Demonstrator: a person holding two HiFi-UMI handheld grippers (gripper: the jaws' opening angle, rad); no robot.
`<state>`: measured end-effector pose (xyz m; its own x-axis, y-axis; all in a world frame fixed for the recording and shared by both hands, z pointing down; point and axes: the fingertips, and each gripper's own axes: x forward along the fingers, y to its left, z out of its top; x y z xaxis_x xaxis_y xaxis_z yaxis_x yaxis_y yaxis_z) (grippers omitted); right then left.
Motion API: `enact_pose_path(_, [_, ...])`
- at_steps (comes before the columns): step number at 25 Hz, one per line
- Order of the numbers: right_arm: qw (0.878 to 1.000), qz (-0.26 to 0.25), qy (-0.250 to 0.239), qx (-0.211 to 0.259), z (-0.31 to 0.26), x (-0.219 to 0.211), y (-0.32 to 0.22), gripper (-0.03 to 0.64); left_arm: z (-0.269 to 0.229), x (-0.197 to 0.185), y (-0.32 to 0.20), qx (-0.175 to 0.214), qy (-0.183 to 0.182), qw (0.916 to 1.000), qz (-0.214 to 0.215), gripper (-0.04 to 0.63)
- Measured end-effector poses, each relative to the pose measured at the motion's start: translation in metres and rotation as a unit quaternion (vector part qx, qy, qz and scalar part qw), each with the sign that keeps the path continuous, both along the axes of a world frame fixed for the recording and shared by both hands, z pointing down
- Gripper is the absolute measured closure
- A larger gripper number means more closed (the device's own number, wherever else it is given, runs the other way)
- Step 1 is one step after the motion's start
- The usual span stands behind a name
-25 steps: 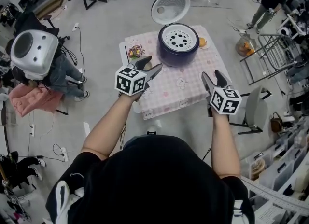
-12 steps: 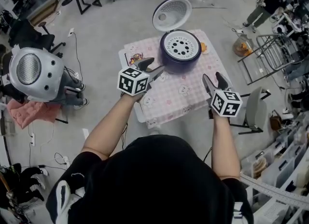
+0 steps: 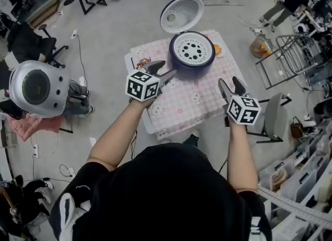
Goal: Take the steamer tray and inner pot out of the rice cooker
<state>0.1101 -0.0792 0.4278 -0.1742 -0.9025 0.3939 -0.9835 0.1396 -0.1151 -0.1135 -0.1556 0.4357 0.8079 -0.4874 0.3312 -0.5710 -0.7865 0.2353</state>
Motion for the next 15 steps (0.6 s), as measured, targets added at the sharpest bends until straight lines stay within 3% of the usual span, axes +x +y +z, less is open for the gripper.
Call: enact_pose_path(15, [0.997,-0.078,-0.001,-0.007,0.02,0.078,-0.101,0.339,0.001,0.079,-0.072,-0.005,-0.022,0.9978,-0.063,0.344])
